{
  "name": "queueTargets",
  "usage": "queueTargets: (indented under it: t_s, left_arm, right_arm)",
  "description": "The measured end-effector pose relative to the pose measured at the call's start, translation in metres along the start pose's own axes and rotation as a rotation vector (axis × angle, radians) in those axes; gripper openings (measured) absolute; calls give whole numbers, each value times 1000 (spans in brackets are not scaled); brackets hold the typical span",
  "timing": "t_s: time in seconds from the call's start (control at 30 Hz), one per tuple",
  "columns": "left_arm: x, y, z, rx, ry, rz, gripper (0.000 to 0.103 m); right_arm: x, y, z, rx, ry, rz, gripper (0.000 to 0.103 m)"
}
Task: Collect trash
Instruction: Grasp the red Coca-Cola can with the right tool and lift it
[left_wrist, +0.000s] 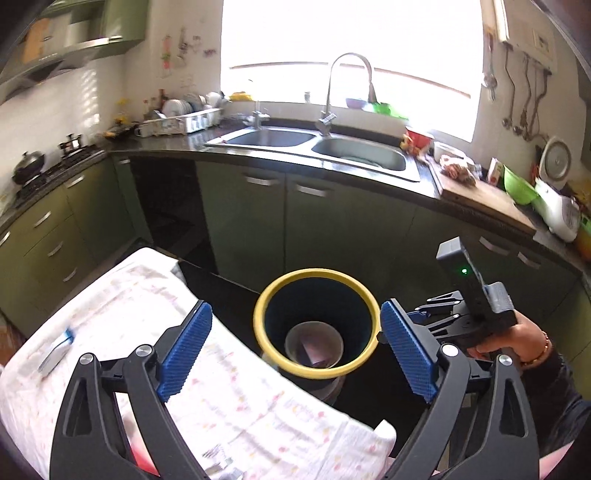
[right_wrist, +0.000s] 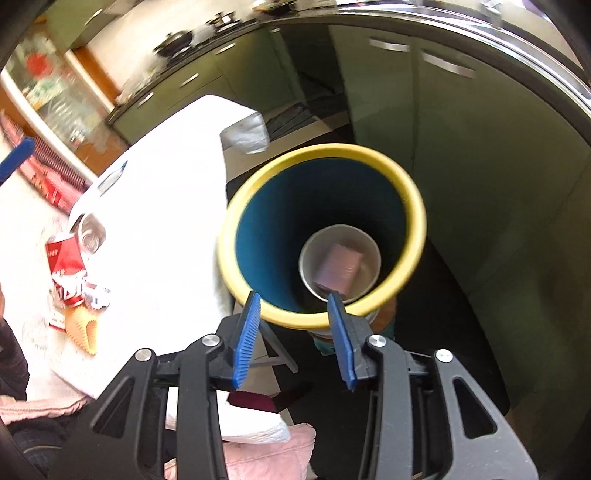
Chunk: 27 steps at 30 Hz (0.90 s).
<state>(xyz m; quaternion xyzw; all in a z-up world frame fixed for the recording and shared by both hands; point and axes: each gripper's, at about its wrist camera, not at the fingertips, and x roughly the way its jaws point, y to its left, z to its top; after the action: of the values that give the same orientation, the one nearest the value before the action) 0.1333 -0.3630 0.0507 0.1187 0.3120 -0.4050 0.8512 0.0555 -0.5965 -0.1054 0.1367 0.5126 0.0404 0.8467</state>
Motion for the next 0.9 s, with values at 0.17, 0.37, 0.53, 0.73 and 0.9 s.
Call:
queueTargets:
  t_s: [0.17,0.37,0.53,0.73,0.9]
  left_arm:
    - [-70,47,-42,-102,-45,117,97]
    - [-135,102,-106,-238,-61,270,98]
    - [-173,135,-156,-322,-51,401,98]
    - [-206,157,-203,-382,-50,518,98]
    - [-217,165,-223,-403,-53,517,98]
  right_arm:
    - [18,54,7,-132,43,57,44]
    - [44,139,18,-310,112,147,47]
    - [50,215,33,-357,117,257,53]
    - [47,284,41,-331,68,307,58]
    - [56,326,28,-304,35,261,58]
